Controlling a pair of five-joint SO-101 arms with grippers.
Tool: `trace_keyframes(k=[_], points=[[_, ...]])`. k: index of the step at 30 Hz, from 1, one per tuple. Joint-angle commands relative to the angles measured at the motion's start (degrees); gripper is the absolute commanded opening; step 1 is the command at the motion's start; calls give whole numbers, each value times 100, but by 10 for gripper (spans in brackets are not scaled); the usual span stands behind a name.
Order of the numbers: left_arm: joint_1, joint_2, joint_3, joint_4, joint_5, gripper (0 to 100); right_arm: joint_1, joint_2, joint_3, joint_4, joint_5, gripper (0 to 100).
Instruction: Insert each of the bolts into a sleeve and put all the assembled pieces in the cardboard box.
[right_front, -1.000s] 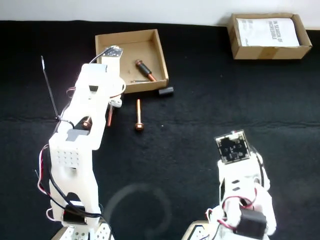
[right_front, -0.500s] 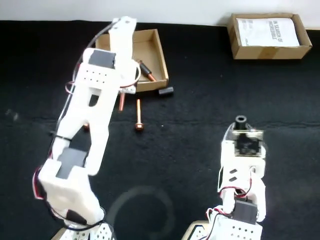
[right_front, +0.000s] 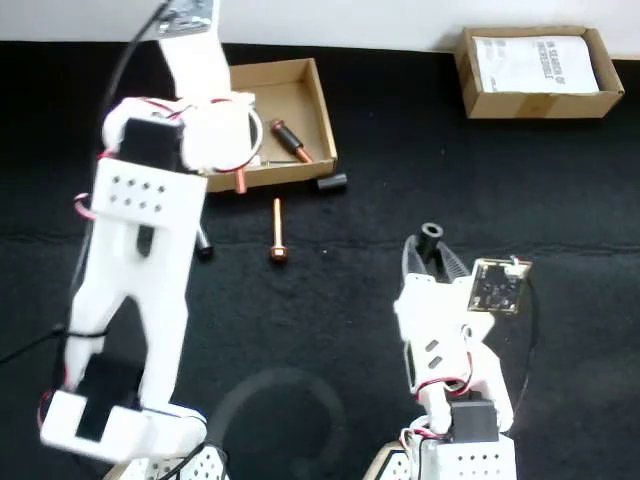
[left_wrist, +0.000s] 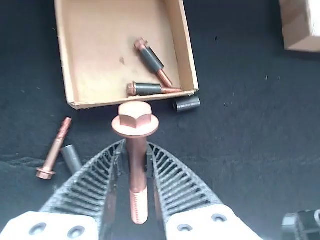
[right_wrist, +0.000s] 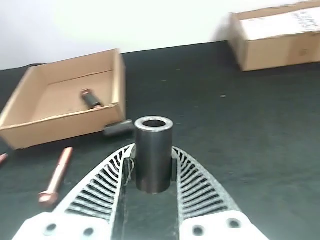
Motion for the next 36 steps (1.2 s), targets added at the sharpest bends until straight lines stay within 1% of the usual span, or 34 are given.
trace_keyframes(k=[1, 5, 10, 13, 16, 20, 25, 27, 31, 36], points=[[-180, -1191, 752, -624, -185, 8, -277, -84, -22, -101, -53, 8], [-163, -2668, 2589, -1873, -826, 8, -382, -75, -22, -101, -53, 8], [-154, -4365, 5138, -3613, -1292, 8, -620, -75, 127, -110, -26, 8], [-145, -5121, 6457, -4580, -1354, 8, -963, -75, 382, -101, -9, 8], [13, -5552, 7301, -5327, -1345, 8, -1244, -75, 585, -101, -9, 8], [426, -5604, 7556, -5714, -1327, 8, -1516, -75, 760, -119, -9, 8], [1420, -5323, 7574, -6330, -1319, 8, -1833, -84, 1015, -198, -9, 8], [1719, -5033, 7574, -6716, -1073, 8, -1930, -48, 1051, -286, -18, 8], [1877, -4330, 7521, -7411, -316, 8, -2044, -84, 1051, -295, -18, 8], [1895, -3600, 7160, -7508, 44, 8, -2018, -84, 1051, -286, -18, 8]])
